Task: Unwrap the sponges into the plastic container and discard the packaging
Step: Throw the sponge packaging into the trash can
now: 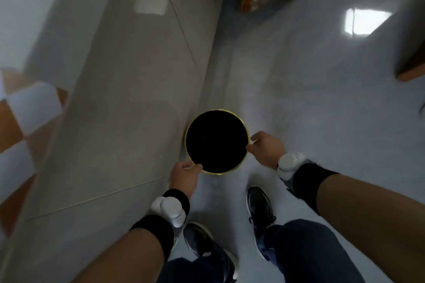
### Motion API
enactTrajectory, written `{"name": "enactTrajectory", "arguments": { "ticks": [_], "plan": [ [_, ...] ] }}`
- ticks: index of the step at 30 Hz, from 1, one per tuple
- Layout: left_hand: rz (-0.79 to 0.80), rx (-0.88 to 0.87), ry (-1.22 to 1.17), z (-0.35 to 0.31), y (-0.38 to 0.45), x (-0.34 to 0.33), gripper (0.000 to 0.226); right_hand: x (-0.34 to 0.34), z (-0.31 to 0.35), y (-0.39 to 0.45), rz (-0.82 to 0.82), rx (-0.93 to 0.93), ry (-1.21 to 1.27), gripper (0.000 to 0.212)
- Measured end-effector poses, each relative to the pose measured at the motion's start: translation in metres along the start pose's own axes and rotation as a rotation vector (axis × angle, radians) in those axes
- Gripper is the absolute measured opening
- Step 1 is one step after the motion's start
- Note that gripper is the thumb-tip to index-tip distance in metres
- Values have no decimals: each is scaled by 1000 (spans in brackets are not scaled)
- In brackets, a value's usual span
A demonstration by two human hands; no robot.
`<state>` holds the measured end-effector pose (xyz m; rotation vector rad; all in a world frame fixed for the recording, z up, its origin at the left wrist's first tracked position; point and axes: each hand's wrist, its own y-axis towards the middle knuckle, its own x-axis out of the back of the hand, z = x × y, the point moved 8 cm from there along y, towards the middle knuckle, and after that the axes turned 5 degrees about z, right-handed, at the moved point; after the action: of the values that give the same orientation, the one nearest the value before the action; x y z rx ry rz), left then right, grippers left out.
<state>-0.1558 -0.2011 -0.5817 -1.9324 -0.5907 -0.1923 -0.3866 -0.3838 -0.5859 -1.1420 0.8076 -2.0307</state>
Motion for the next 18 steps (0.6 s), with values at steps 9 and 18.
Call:
{"name": "enactTrajectory", "arguments": {
  "ticks": [9,18],
  "plan": [
    [-10,24,35,49,83,-21,80,-52,-28,93,52,-53,-97,33],
    [18,12,93,-10,-2,-13,48,-24,-9,49,37,-96,-99,12]
  ]
}}
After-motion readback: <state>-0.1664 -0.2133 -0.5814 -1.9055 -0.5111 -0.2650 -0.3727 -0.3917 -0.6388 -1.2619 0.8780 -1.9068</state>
